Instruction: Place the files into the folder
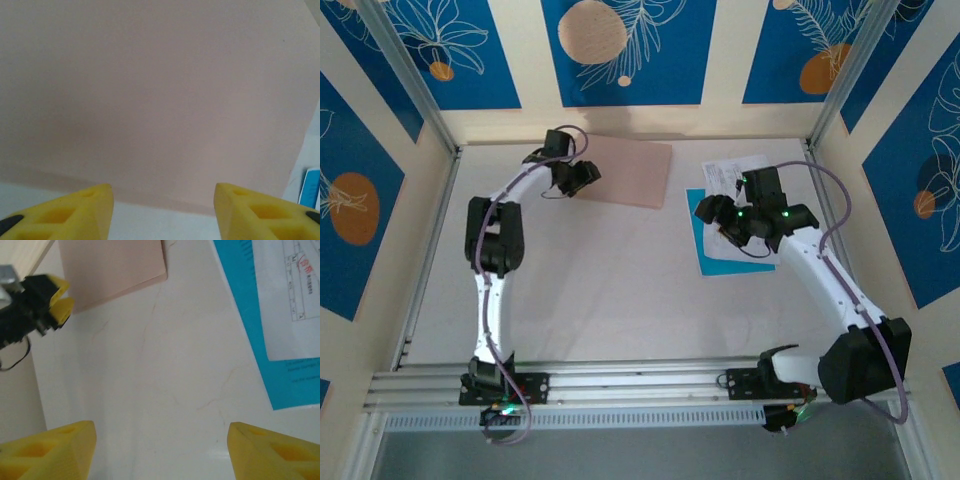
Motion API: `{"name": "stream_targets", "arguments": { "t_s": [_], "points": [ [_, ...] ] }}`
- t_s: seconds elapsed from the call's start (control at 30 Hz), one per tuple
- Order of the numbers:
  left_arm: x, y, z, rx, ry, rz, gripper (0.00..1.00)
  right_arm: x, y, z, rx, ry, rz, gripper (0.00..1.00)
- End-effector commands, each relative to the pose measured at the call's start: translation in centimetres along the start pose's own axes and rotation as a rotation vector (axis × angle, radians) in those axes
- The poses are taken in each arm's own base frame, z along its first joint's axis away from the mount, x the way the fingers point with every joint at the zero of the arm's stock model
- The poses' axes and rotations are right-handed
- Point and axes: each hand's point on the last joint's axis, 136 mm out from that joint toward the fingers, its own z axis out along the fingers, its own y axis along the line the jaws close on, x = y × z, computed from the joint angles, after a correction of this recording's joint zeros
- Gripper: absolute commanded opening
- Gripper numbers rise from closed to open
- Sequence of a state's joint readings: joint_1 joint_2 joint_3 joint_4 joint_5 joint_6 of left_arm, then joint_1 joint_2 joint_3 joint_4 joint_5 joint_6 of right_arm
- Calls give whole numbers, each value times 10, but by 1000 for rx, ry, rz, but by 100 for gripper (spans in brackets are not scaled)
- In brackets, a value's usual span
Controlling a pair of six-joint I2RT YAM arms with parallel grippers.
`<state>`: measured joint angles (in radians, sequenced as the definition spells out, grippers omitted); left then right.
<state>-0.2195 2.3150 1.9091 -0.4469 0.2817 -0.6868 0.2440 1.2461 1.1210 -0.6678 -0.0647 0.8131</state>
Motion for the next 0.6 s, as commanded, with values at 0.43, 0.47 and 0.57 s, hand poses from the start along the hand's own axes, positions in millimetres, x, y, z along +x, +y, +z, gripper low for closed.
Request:
{"name": "stream_targets", "arguments": {
  "t_s": [0.43,0.47,0.57],
  "points": [
    [40,43,38,-160,71,-146,38,24,-9,-12,-12,69,12,70],
    [48,50,36,-177,72,-170,36,24,-10,-10,-7,72,14,70],
    [66,63,24,-184,51,-249,31,24,-14,-5,19,93,28,70]
  ]
}}
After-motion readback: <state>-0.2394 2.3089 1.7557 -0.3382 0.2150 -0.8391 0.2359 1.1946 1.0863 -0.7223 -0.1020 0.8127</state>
